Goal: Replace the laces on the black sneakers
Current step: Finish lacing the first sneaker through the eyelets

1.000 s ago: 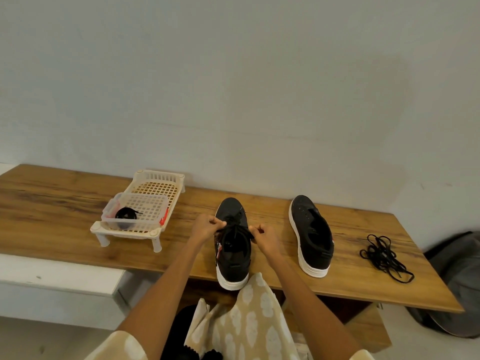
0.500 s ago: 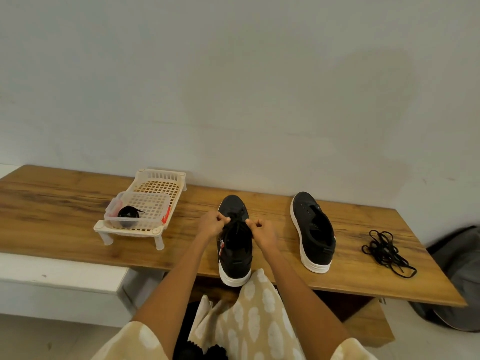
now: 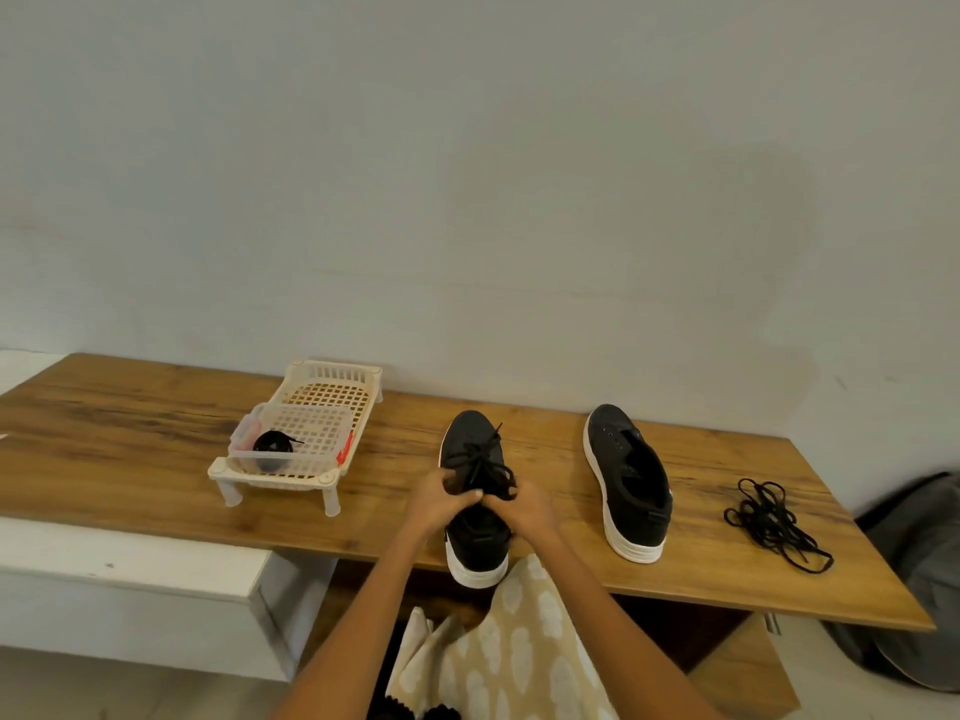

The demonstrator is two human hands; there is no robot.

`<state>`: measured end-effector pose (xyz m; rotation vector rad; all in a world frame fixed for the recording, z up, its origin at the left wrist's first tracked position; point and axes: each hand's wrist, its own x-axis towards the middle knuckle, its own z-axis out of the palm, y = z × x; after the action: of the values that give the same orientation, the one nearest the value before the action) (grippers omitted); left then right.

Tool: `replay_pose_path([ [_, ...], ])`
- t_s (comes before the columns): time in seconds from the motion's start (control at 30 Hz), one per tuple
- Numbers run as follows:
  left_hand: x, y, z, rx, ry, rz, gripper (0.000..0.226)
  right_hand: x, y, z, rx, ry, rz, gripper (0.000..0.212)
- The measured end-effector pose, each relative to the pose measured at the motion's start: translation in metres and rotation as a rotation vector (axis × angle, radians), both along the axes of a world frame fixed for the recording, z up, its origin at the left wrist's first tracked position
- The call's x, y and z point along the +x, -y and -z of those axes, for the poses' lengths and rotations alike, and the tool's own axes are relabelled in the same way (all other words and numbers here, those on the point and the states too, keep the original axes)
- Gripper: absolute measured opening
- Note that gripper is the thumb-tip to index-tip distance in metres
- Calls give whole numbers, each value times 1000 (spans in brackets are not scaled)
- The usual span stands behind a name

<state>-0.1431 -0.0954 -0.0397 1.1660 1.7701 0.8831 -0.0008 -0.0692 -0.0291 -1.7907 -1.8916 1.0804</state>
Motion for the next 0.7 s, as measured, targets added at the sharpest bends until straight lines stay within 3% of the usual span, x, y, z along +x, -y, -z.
replay_pose_path([
  [0.07, 1, 1, -2, 11, -114, -64, 44, -4, 2, 2, 27, 31, 19, 33],
  [0.17, -4, -5, -2, 77, -147, -156, 37, -14, -2, 3, 110, 11, 59, 26],
  [0.43, -37, -38, -6, 159, -225, -229, 33, -58, -37, 6, 139, -8, 91, 31],
  [0.7, -36, -39, 9, 233, -144, -350, 20, -68, -44, 9, 216, 100, 76, 37],
])
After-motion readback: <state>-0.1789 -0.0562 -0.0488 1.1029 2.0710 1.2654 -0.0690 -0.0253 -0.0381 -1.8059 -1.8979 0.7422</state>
